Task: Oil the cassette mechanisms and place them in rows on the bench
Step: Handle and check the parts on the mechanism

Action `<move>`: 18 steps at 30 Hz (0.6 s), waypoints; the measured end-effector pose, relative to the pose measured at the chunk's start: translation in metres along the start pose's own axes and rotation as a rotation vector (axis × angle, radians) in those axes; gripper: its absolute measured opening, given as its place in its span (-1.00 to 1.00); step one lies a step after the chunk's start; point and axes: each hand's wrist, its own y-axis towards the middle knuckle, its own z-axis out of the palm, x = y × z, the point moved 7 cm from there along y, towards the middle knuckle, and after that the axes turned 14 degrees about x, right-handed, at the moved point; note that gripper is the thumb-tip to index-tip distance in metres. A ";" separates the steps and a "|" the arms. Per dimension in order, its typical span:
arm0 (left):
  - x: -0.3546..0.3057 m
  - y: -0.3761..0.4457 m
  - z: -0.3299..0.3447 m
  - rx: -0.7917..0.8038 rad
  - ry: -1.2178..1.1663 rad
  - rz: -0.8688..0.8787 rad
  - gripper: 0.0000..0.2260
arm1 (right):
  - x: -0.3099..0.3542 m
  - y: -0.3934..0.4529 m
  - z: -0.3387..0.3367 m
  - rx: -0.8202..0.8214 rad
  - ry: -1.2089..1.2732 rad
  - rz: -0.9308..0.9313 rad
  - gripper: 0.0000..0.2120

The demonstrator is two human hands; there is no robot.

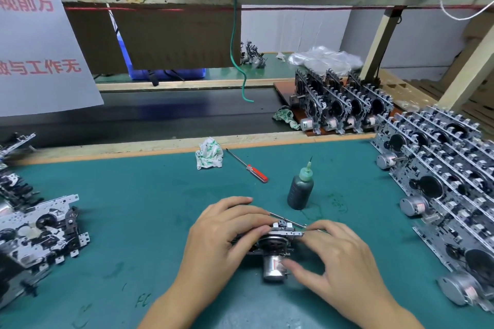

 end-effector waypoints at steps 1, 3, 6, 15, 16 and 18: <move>0.000 0.000 0.000 -0.003 -0.003 0.001 -0.81 | 0.000 0.000 0.000 0.009 0.004 -0.002 -0.64; -0.001 0.000 0.000 -0.004 -0.012 -0.002 -0.81 | -0.001 0.001 0.000 0.049 0.017 0.012 -0.64; 0.000 0.001 0.000 0.004 -0.013 -0.004 -0.80 | -0.003 0.009 0.002 0.145 0.116 0.049 -0.65; 0.001 0.002 0.001 0.020 -0.039 -0.004 -0.78 | 0.001 0.039 0.025 0.310 0.867 0.047 -0.70; 0.001 0.002 0.001 0.020 -0.036 -0.004 -0.78 | 0.000 0.039 0.026 0.303 0.878 0.060 -0.69; 0.000 0.002 0.000 0.012 -0.033 0.002 -0.79 | -0.003 0.037 0.027 0.259 0.886 0.090 -0.68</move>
